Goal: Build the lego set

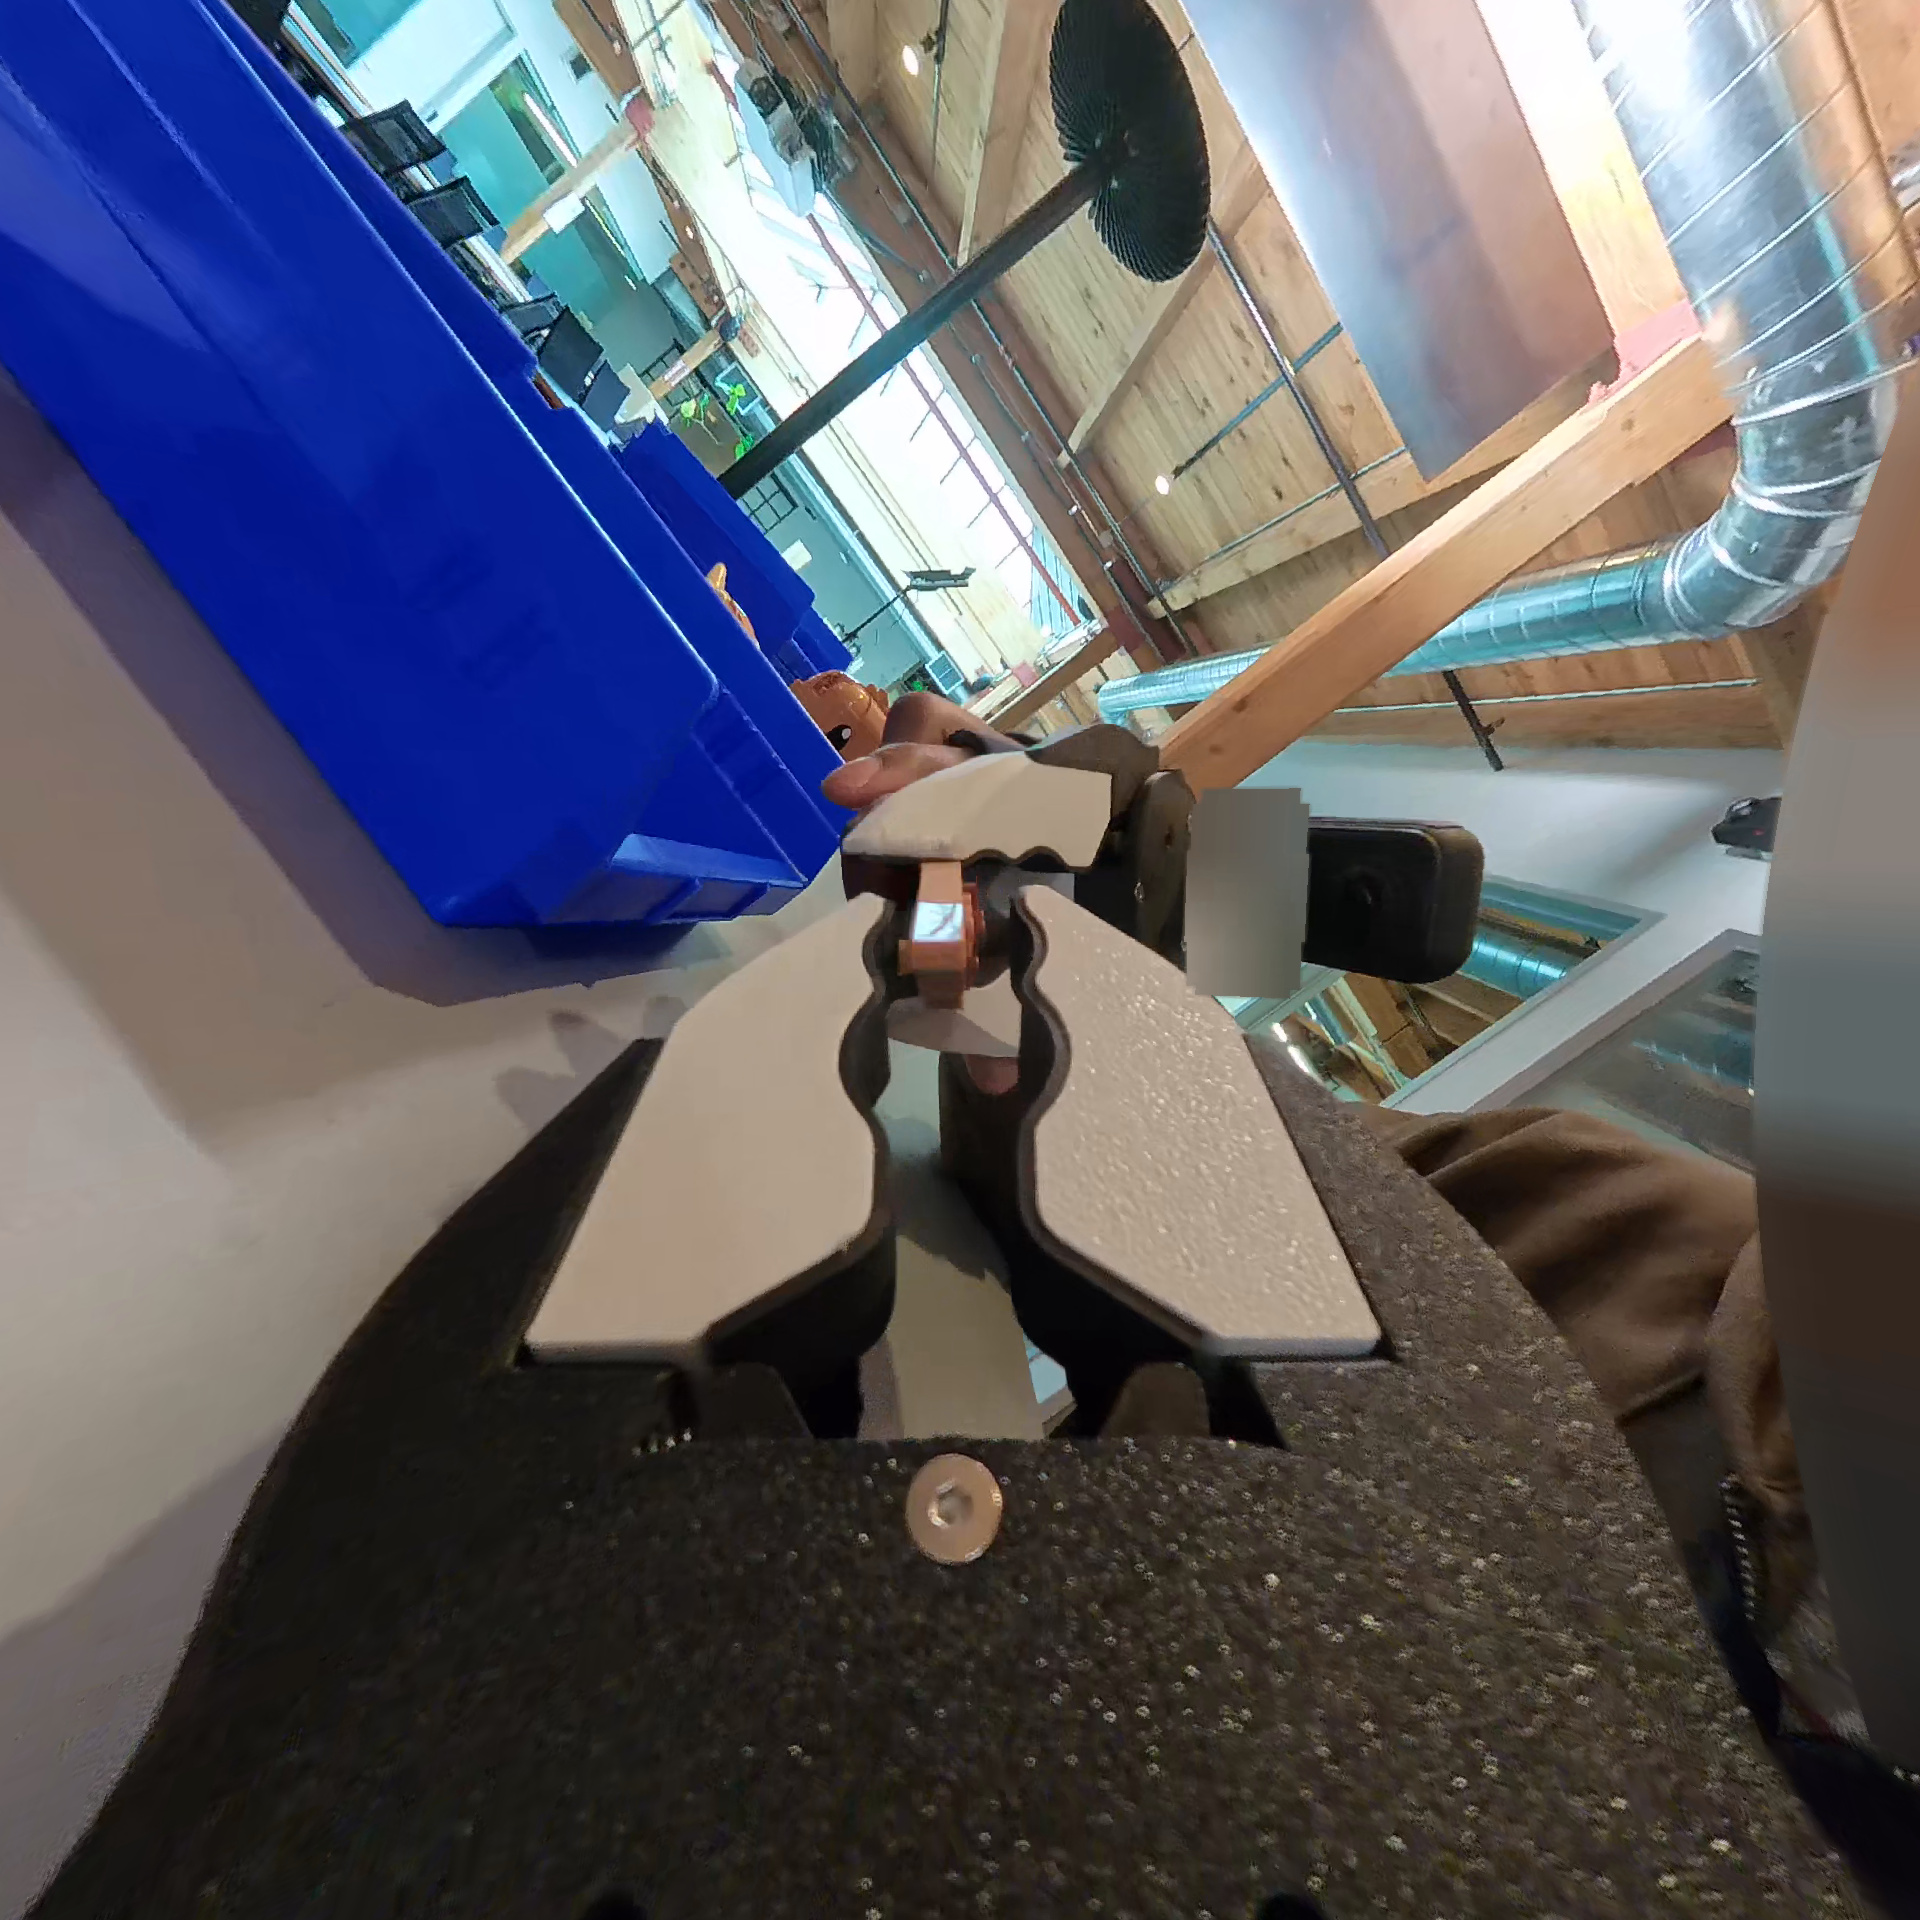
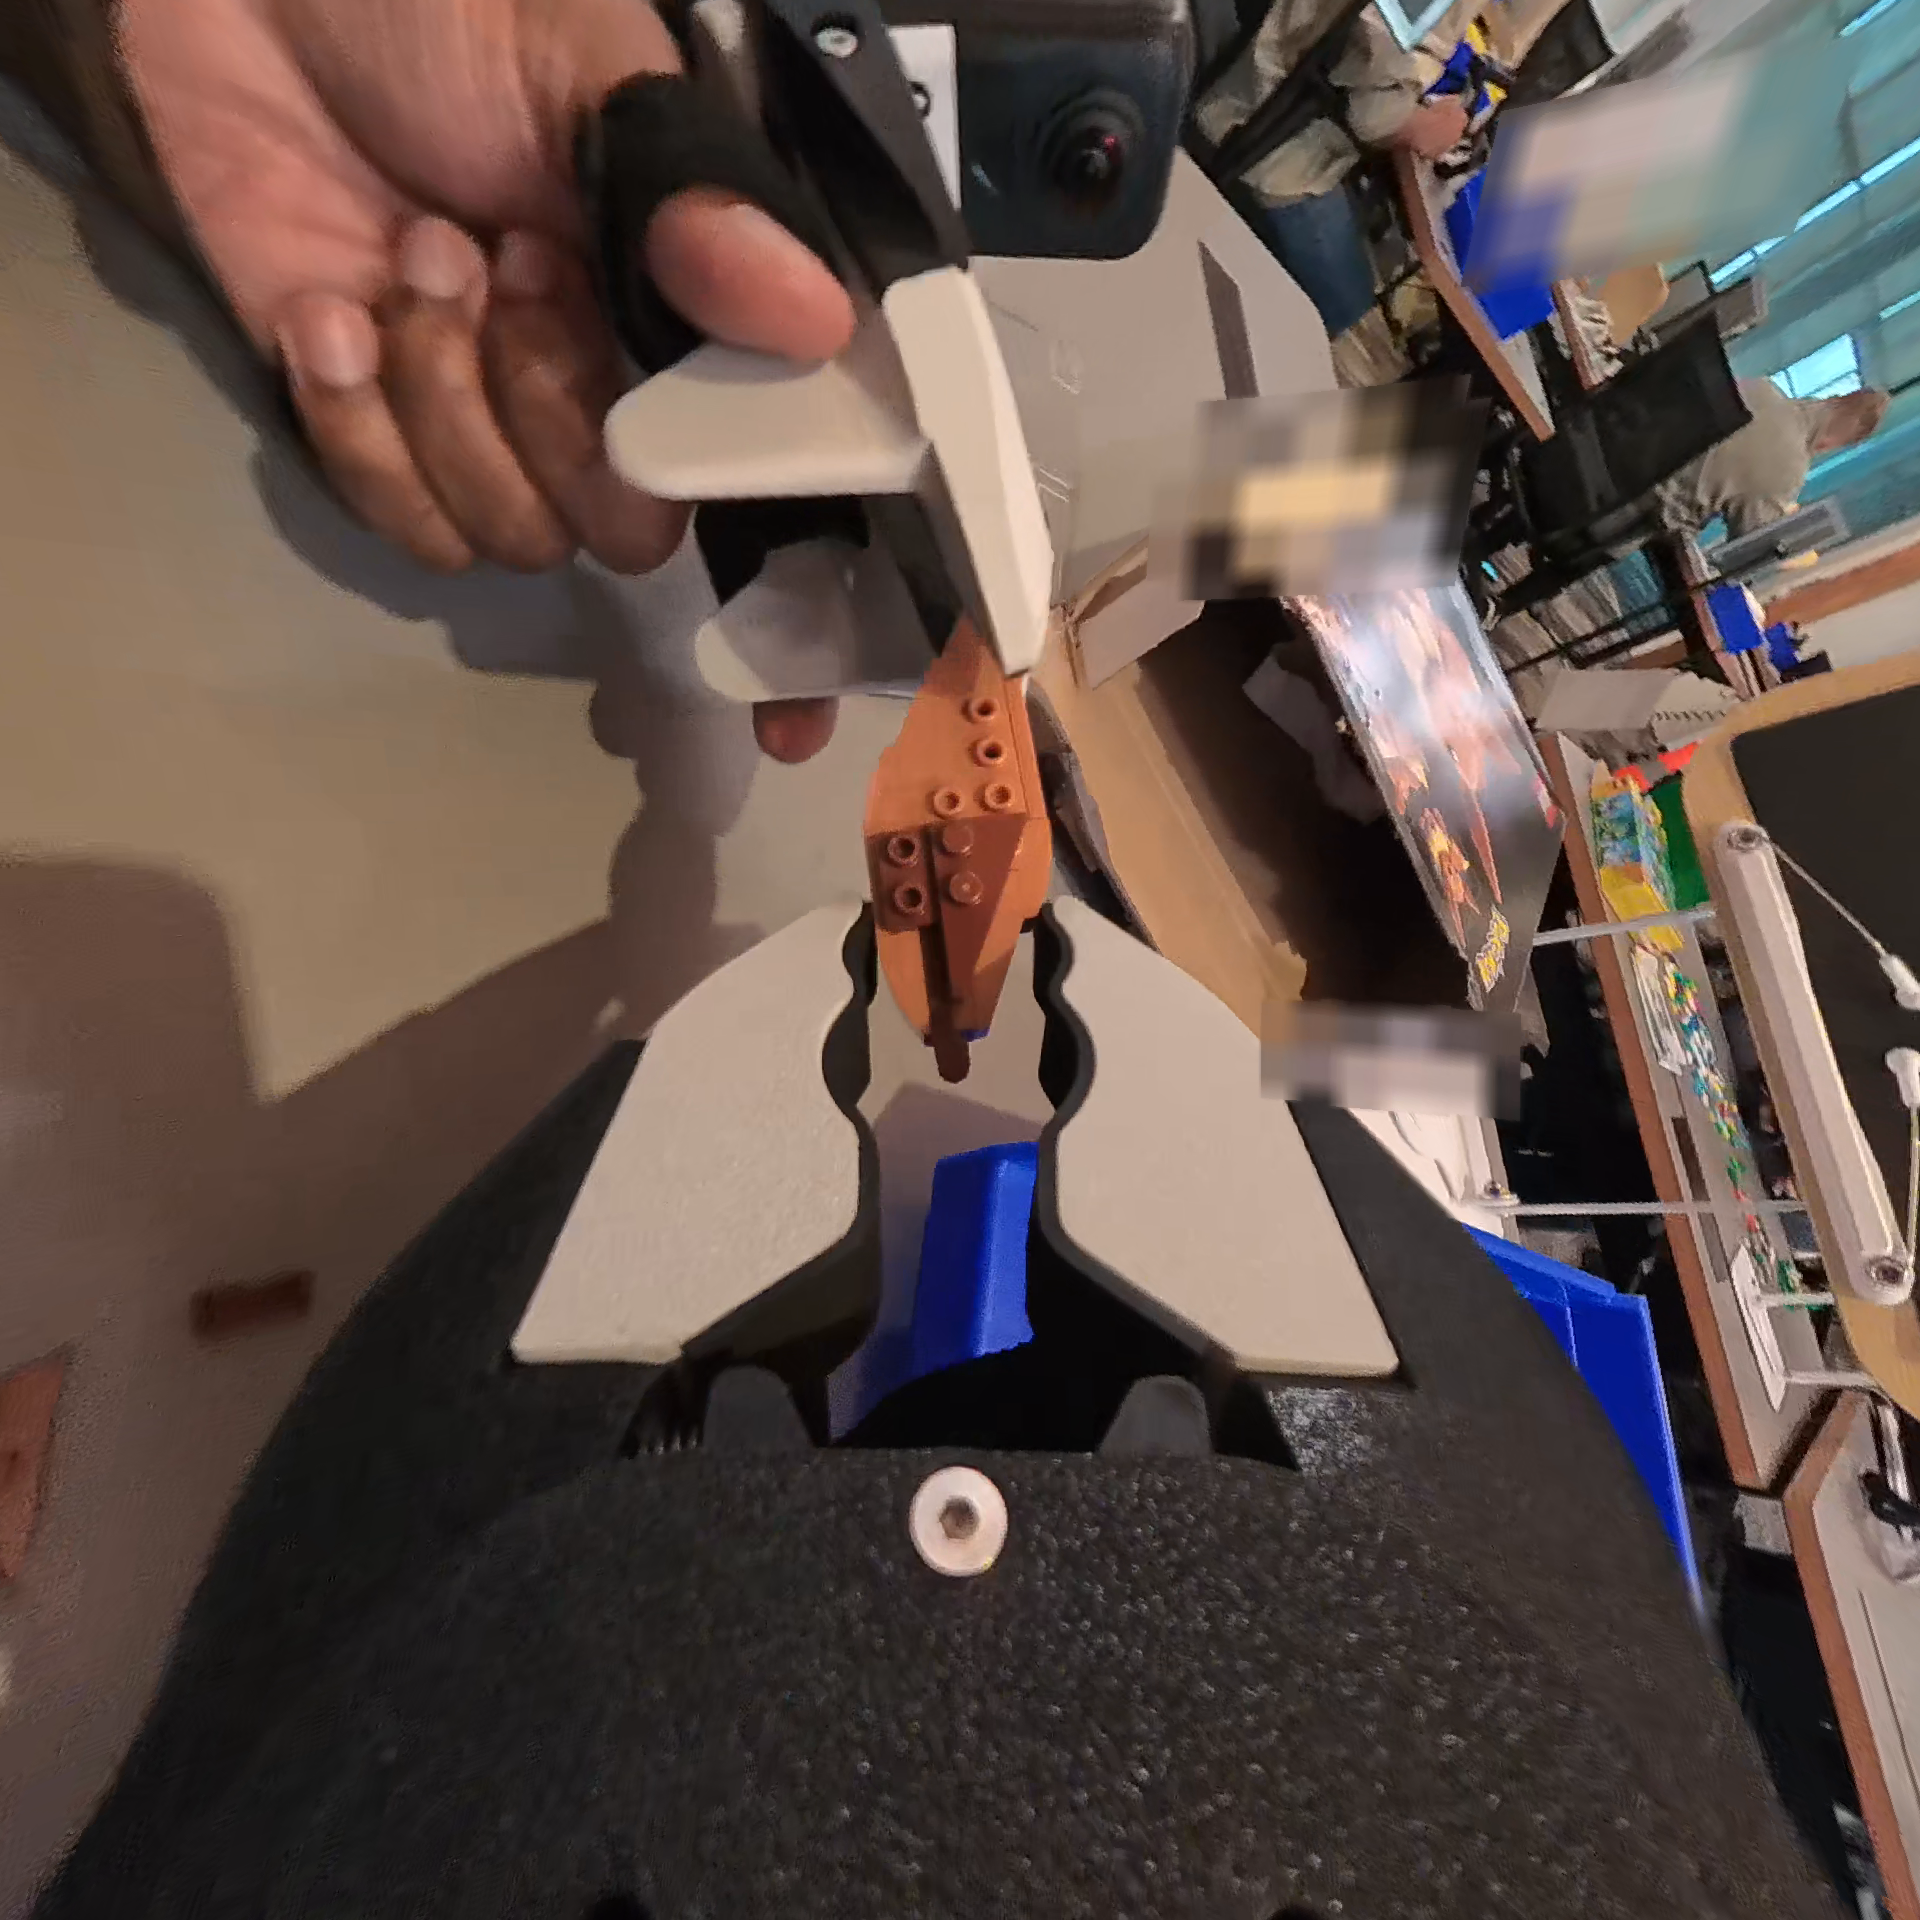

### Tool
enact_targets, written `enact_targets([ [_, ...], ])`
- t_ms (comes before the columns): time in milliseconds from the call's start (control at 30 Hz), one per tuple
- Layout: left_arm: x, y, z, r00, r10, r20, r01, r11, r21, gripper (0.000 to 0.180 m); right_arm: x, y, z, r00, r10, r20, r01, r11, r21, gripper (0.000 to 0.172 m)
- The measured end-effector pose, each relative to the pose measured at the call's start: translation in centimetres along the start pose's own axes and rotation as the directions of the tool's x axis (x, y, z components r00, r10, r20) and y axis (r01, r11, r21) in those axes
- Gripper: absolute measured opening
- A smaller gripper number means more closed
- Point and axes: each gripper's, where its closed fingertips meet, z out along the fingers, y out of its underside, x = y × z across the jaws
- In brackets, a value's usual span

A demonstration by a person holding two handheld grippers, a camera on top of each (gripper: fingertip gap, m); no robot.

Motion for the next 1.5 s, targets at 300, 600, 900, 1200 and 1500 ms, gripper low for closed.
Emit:
enact_targets([
  [300, -0.3, 0.5, 0.0, 1.000, -0.015, -0.017, 0.014, 0.997, -0.077, 0.011, 0.0, 0.1, 0.0, 0.996, -0.064, 0.058, 0.063, 0.998, 0.022, 0.029],
  [600, -1.0, -0.5, -0.5, 0.999, -0.036, 0.014, 0.036, 0.999, 0.011, 0.009, 1.2, 1.6, -0.1, 0.968, 0.251, -0.009, -0.251, 0.966, -0.062, 0.039],
  [900, -1.9, -1.5, -1.2, 0.997, -0.021, 0.074, 0.014, 0.996, 0.087, 0.009, -6.1, 6.5, 0.0, 0.639, 0.759, -0.125, -0.747, 0.574, -0.336, 0.027],
  [1200, -1.8, -1.6, -1.2, 0.996, 0.003, 0.089, -0.011, 0.996, 0.087, 0.009, -7.9, 7.0, 0.9, 0.659, 0.745, -0.100, -0.688, 0.544, -0.480, 0.023],
  [1500, -1.8, -1.9, -1.4, 0.997, -0.001, 0.083, -0.007, 0.995, 0.104, 0.009, -8.7, 4.6, 3.0, 0.731, 0.679, 0.072, -0.571, 0.665, -0.481, 0.012],
])
